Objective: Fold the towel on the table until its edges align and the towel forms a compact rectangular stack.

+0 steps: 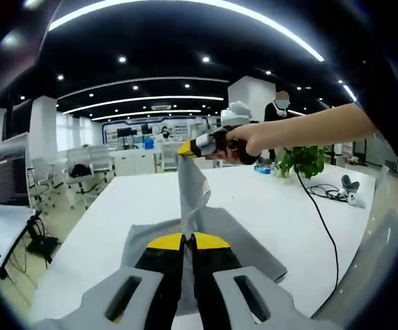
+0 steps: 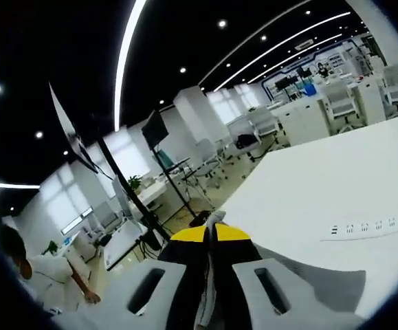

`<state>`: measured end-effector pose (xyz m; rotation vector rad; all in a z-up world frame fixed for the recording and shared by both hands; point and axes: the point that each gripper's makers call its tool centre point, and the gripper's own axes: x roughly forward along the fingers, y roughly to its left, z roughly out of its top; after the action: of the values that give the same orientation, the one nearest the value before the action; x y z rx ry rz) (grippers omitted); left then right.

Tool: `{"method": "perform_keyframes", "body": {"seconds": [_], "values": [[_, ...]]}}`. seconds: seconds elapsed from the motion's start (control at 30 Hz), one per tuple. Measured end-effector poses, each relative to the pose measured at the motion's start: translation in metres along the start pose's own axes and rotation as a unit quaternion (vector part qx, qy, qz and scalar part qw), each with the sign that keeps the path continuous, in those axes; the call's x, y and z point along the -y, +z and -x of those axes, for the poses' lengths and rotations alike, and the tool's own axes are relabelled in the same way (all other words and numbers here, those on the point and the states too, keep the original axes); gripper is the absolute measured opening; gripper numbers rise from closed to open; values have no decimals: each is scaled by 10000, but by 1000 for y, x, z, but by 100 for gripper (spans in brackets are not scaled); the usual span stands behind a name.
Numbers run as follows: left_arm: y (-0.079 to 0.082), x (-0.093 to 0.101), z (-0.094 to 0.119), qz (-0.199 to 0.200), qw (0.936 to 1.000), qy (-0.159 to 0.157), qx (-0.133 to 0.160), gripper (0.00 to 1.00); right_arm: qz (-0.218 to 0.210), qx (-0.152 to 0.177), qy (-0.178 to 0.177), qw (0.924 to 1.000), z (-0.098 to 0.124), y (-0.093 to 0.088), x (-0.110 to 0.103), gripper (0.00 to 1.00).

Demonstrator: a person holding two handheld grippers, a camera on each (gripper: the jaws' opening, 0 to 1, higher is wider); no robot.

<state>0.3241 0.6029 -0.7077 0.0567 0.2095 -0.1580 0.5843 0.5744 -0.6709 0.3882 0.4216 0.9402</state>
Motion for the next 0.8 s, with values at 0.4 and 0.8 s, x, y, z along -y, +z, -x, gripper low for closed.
{"method": "perform_keyframes", "body": {"seconds": [0.4, 0.8], "values": [[-25, -21, 4, 400, 9985, 359, -107, 4, -6, -221, 8, 9998, -23, -19, 2, 0], [-60, -46, 9, 774, 9933, 812, -283, 4, -29, -557, -26, 9984, -54, -56, 6, 0]]}}
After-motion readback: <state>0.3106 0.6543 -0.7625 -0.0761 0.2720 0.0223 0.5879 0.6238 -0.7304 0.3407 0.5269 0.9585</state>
